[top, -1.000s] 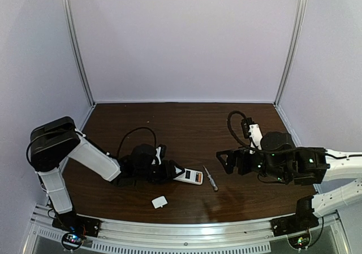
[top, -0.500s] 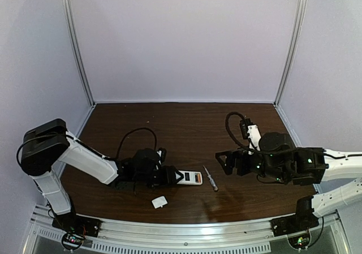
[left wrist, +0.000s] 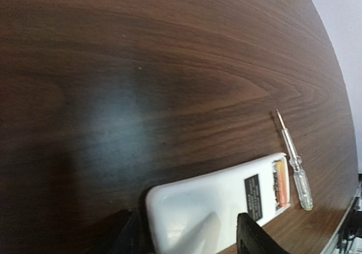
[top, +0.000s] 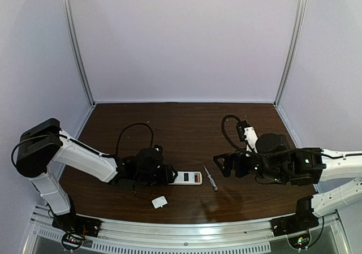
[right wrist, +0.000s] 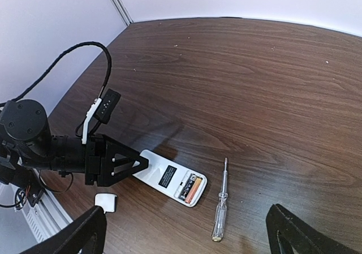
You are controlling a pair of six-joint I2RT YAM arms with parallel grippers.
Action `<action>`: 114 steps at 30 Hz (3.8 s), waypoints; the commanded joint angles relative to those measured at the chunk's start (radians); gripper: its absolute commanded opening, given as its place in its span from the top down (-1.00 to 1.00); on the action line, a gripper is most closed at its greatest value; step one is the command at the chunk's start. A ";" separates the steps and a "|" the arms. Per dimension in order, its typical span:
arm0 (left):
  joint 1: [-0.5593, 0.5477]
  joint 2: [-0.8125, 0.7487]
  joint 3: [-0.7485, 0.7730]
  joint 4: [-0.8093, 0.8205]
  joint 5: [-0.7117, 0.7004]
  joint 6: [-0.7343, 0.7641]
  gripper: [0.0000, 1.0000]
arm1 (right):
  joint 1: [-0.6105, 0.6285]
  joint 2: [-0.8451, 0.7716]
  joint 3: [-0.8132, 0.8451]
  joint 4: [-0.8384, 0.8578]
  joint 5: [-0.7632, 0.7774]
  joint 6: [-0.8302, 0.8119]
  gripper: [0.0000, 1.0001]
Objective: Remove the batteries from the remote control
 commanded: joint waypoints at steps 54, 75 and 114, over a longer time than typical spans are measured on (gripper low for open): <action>-0.103 -0.565 -0.129 -0.168 -0.357 0.650 -0.94 | 0.113 0.610 -0.061 0.174 0.139 0.151 -0.36; -0.103 -0.573 -0.133 -0.166 -0.344 0.653 -0.86 | 0.099 0.622 -0.132 0.229 0.164 0.188 0.28; -0.096 -0.594 -0.190 0.024 -0.075 0.718 -0.82 | 0.061 0.071 -0.336 0.449 -0.286 -0.071 1.00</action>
